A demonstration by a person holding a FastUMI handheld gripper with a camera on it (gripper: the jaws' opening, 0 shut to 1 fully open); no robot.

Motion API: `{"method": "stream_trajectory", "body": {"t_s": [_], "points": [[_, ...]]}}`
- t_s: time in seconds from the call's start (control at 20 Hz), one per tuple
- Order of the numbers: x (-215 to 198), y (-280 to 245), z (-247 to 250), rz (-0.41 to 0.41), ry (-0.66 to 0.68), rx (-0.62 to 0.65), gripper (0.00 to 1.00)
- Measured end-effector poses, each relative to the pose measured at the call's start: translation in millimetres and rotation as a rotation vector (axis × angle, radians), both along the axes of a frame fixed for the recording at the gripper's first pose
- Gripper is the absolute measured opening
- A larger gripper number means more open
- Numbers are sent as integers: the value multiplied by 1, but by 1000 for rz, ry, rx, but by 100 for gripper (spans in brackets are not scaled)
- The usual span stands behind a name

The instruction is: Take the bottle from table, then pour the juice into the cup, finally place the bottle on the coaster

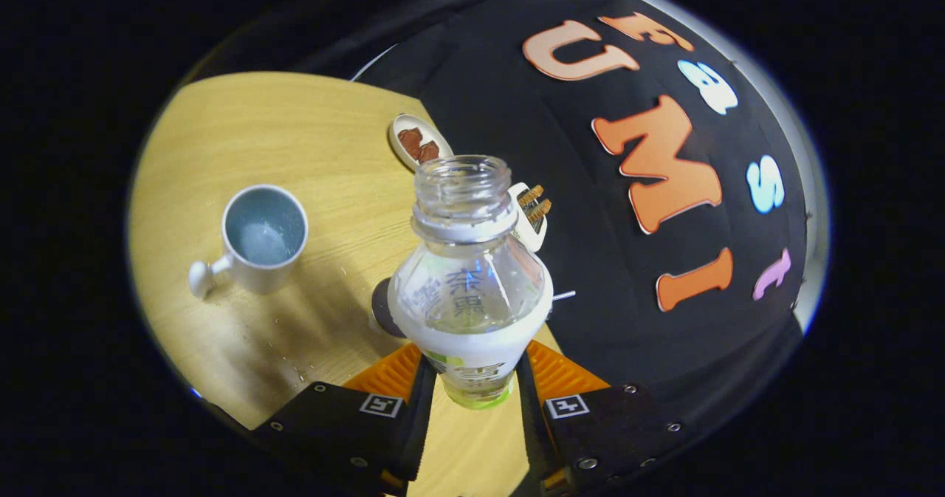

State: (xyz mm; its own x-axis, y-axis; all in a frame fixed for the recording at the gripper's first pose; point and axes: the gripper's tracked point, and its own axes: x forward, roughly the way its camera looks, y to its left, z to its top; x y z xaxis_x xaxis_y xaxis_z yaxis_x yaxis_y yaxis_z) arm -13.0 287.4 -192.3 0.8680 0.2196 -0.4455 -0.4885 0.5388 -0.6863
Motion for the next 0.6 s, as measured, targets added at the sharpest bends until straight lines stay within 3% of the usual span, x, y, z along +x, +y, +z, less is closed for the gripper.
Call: {"method": "stream_trajectory", "body": {"t_s": [0.15, 0.25, 0.45, 0.6], "points": [[13, 6, -7, -64, 152, 268, 56], [31, 9, -8, -79, 184, 376, 56], [55, 25, -21, -84, 276, 560, 56], [71, 36, -45, -103, 327, 627, 56]]}}
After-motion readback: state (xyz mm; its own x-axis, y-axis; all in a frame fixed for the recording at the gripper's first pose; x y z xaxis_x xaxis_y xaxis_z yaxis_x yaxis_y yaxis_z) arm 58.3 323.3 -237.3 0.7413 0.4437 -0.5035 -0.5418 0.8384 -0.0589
